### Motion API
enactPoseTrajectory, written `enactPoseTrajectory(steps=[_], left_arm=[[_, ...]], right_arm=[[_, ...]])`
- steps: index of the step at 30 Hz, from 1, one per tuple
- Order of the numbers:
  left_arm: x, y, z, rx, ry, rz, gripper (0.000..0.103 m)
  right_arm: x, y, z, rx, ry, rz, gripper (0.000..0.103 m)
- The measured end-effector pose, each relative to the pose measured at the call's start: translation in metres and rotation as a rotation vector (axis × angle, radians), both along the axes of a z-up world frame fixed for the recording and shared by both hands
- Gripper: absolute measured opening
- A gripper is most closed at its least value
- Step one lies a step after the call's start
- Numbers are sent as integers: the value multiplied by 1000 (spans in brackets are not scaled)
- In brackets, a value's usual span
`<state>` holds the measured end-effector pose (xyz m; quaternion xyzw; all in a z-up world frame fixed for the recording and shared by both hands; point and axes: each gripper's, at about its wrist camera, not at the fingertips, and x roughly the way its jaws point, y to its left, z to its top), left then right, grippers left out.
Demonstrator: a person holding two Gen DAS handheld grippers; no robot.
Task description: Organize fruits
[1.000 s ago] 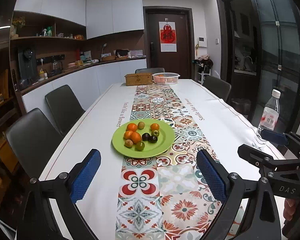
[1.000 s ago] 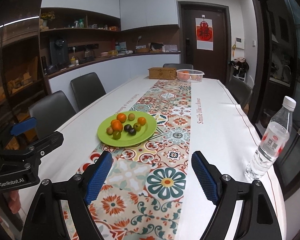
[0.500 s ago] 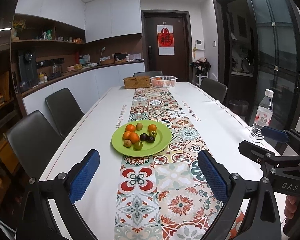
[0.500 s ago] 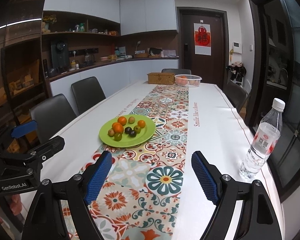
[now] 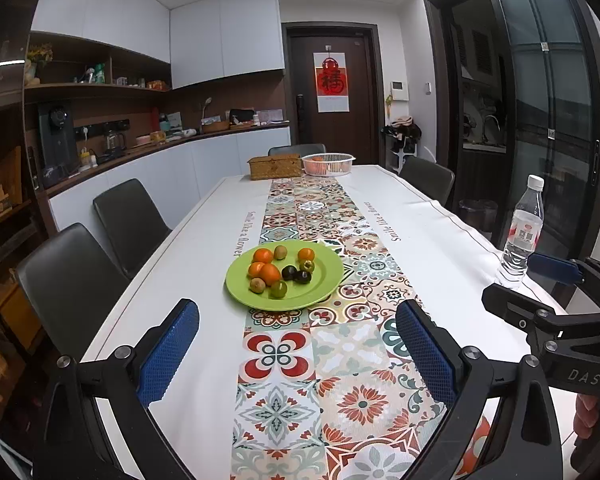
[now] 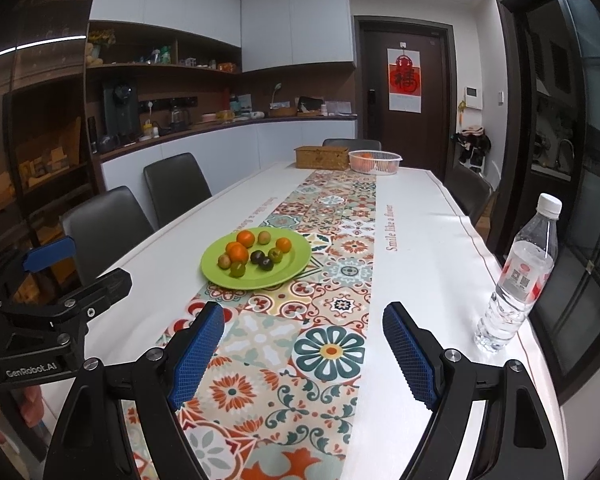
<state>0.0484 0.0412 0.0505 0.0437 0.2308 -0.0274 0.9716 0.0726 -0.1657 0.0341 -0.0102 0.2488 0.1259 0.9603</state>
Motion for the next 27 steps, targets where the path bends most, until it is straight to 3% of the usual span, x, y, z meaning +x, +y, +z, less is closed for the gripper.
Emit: enactPoseTrajectory(steps=[27], left_arm=[[-10, -1, -3, 1, -5, 20, 103]], right_arm=[[-6, -5, -7, 4, 14, -12, 82]])
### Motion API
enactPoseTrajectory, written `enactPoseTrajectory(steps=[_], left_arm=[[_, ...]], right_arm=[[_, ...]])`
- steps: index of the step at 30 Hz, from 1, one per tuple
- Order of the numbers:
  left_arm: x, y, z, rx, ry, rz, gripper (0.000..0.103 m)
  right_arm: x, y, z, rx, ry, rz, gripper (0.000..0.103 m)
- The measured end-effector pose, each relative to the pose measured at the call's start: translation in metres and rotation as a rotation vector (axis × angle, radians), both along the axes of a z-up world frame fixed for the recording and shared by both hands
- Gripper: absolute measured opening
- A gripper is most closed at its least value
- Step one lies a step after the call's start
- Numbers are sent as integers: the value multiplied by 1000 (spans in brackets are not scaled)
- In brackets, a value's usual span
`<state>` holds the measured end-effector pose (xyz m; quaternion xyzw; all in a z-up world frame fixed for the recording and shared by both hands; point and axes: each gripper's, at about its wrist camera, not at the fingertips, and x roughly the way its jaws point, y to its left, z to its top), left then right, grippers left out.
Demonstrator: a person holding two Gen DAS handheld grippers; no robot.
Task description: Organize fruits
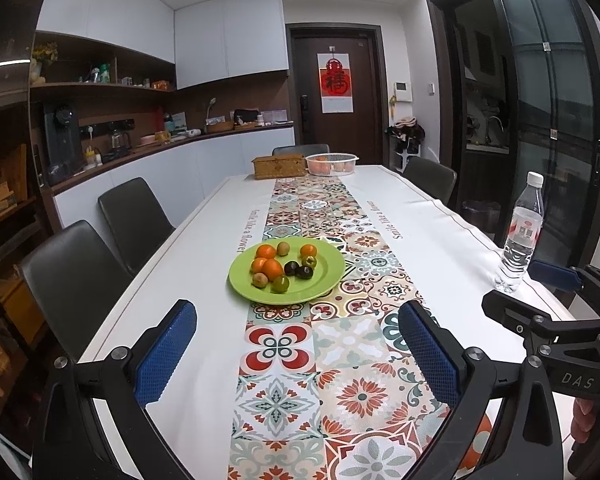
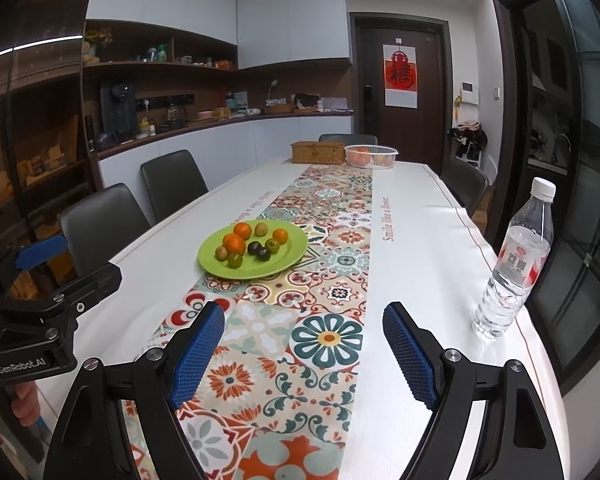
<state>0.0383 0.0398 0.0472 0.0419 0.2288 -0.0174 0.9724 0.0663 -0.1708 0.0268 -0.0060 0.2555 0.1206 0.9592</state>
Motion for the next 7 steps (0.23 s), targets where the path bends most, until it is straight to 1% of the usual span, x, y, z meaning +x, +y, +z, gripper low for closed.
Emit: enactPoseTrajectory(steps=[7], left_arm=[[-1, 1, -1, -3, -3, 6, 103]], right_arm=[[-1, 0, -3, -3, 0, -4, 82]])
